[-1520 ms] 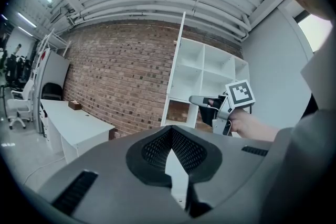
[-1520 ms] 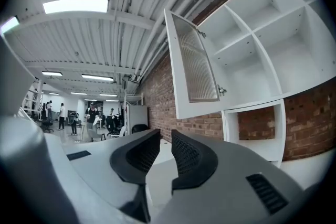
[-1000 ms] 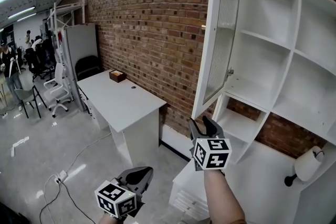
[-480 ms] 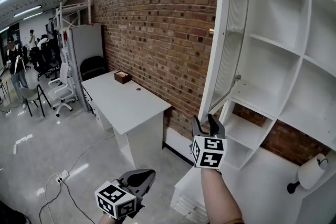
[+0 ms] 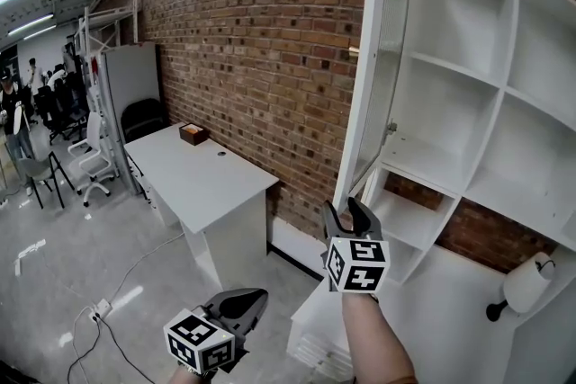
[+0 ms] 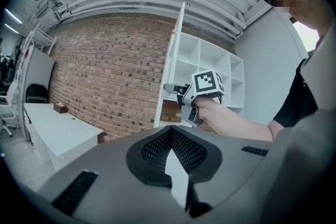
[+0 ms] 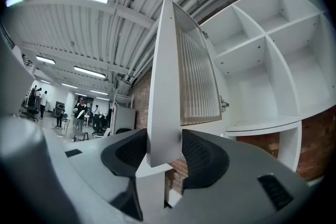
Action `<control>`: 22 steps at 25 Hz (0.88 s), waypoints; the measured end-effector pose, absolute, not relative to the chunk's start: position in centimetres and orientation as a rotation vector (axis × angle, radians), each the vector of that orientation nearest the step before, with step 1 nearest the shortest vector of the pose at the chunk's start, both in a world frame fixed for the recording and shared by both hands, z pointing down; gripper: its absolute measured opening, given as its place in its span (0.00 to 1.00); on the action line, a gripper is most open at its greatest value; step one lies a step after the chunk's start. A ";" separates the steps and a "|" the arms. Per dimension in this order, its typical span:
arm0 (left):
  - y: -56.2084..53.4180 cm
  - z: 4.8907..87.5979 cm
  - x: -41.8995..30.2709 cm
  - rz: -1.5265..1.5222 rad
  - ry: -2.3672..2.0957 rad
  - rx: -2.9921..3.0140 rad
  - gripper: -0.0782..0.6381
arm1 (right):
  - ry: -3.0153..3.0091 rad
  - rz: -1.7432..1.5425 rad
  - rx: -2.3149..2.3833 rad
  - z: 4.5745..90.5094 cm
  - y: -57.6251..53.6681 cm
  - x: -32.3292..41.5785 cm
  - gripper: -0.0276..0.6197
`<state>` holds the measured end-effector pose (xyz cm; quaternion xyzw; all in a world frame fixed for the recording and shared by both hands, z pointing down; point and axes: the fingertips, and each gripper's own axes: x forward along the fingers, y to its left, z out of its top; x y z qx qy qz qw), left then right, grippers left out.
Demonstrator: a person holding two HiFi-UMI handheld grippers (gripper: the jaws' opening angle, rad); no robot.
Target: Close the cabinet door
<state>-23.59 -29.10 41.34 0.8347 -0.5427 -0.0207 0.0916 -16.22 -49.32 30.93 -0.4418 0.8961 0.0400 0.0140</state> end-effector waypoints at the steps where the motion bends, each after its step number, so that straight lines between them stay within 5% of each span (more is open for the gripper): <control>1: -29.3 41.4 -23.2 -0.059 -1.599 2.488 0.12 | 2.787 0.130 -1.377 30.9 -49.2 -15.7 0.38; 22: -32.5 41.6 -14.2 0.019 -1.304 2.664 0.12 | 2.567 0.142 -1.692 31.2 -49.5 0.1 0.22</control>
